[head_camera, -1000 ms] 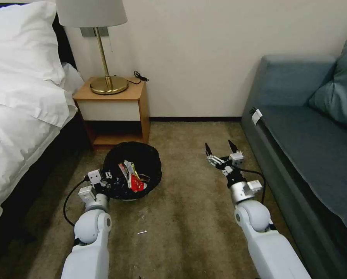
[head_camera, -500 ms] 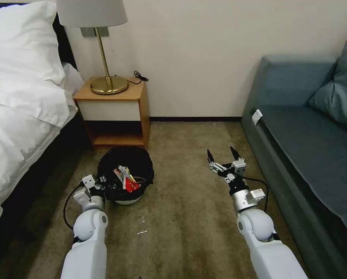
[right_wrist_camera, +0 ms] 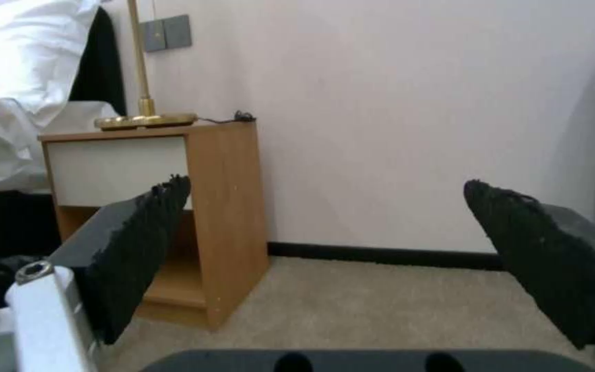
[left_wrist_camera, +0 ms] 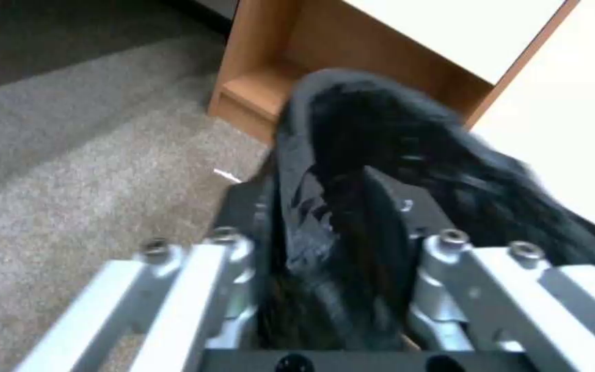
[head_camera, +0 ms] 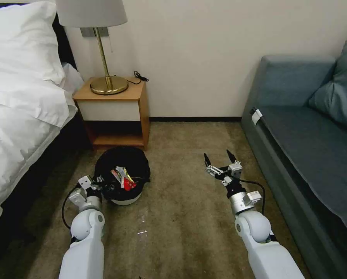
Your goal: Pick up the trash bin, then pick up the garbage on the floor and place it into the trash bin.
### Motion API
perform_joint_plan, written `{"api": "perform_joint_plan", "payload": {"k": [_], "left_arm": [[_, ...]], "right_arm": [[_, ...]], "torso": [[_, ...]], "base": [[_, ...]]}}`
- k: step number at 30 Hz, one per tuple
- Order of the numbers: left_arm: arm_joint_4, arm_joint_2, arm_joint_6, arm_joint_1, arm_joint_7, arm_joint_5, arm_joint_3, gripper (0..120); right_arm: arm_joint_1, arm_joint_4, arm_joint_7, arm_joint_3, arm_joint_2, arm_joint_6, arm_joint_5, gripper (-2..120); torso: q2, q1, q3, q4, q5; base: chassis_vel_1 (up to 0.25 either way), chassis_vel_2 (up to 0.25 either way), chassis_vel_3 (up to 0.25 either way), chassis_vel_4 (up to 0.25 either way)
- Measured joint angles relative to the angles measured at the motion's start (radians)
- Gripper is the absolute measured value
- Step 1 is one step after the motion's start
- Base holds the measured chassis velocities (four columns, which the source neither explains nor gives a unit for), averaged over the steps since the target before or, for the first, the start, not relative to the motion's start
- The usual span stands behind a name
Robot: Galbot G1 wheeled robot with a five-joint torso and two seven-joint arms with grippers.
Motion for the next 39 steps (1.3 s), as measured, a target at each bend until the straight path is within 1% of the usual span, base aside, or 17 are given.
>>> {"api": "perform_joint_plan", "payload": {"k": [1,4,7,9,10,12,13,15,16,17,19,25,28,30,34,36,39], "left_arm": [[0.0,0.0,0.0,0.0,0.0,0.0,0.0,38],[-0.026,0.001,0.002,0.005,0.0,0.004,-0.002,54],[-0.034,0.001,0.002,0.009,0.0,0.005,-0.002,57],[-0.076,0.001,0.004,0.025,0.005,0.016,-0.001,71],[-0.076,0.001,0.004,0.025,0.005,0.016,-0.001,71],[-0.121,0.002,0.01,0.042,0.01,0.023,0.006,82],[-0.121,0.002,0.01,0.042,0.01,0.023,0.006,82],[-0.169,0.003,0.018,0.061,0.018,0.042,0.01,93],[-0.169,0.003,0.018,0.061,0.018,0.042,0.01,93],[-0.199,0.003,0.018,0.074,0.035,0.083,0.011,98],[-0.229,0.002,0.009,0.086,0.079,0.145,0.005,100],[-0.277,0.01,0.01,0.103,0.146,0.204,0.001,100],[-0.282,0.014,0.01,0.106,0.165,0.215,0.0,100],[-0.295,0.027,0.017,0.117,0.197,0.225,0.0,100],[-0.313,0.044,0.031,0.131,0.231,0.232,0.004,100],[-0.325,0.059,0.036,0.142,0.273,0.233,0.008,100],[-0.327,0.068,0.034,0.147,0.286,0.231,0.014,100]], "right_arm": [[0.0,0.0,0.0,0.0,0.0,0.0,0.0,99],[0.001,-0.003,-0.001,0.0,0.0,0.0,0.001,99],[0.001,-0.003,-0.001,0.001,0.0,0.0,0.001,99],[0.0,-0.004,-0.004,0.001,0.001,0.0,0.001,98],[0.0,-0.004,-0.004,0.001,0.001,0.0,0.001,98],[-0.001,-0.007,-0.005,0.001,0.003,0.002,-0.001,99],[-0.001,-0.007,-0.005,0.001,0.003,0.002,-0.001,99],[-0.002,-0.007,-0.004,0.004,0.005,0.003,-0.002,99],[-0.002,-0.007,-0.004,0.004,0.005,0.003,-0.002,99],[-0.002,-0.006,0.014,0.006,0.007,0.001,-0.007,99],[-0.003,0.007,0.074,0.011,0.011,-0.025,-0.016,99],[-0.008,0.023,0.125,0.048,0.019,-0.045,-0.038,100],[-0.013,0.023,0.152,0.058,0.023,-0.047,-0.052,100],[-0.026,0.024,0.189,0.078,0.031,-0.054,-0.07,100],[-0.041,0.023,0.202,0.107,0.042,-0.055,-0.088,100],[-0.055,0.014,0.202,0.13,0.048,-0.043,-0.106,100],[-0.059,0.004,0.203,0.148,0.053,-0.033,-0.119,100]], "torso": [[0.0,0.0,0.0,0.0,0.0],[0.0,0.0,0.0,0.0,0.0],[0.0,0.0,0.0,0.0,0.0],[0.0,0.0,0.0,0.0,0.0],[0.0,0.0,0.0,0.0,0.0],[0.0,0.0,0.0,0.0,0.0],[0.0,0.0,0.0,0.0,0.0],[0.0,0.0,0.0,0.0,0.0001],[0.0,0.0,0.0,0.0,0.0001],[0.0,0.0,0.0,0.0001,0.0],[0.0,0.0,0.0,0.0001,0.0],[0.0,0.0,0.0,0.0001,0.0],[0.0,0.0,0.0,0.0001,-0.0001],[0.0,0.0,0.0,0.0001,0.0],[0.0,0.0,0.0,0.0,0.0],[0.0,0.0,0.0,0.0,0.0],[0.0,0.0,0.0,0.0001,0.0]], "base": [[0.0,0.0,0.0,0.0],[0.0,0.0,0.0,0.0],[0.0,0.0,0.0,0.0],[0.0,0.0,0.0,0.0],[0.0,0.0,0.0,0.0],[0.0,0.0,0.0,0.0],[0.0,0.0,0.0,0.0],[0.0,0.0,0.0,0.0],[0.0,0.0,0.0,0.0],[0.0,0.0,0.0,0.0],[0.0,0.0,0.0,0.0],[0.0,0.0,0.0,0.0],[0.0,0.0,0.0,0.0],[0.0,0.0,0.0,0.0],[0.0,0.0,0.0,0.0],[0.0,0.0,0.0,0.0],[0.0,0.0,0.0,0.0]]}}
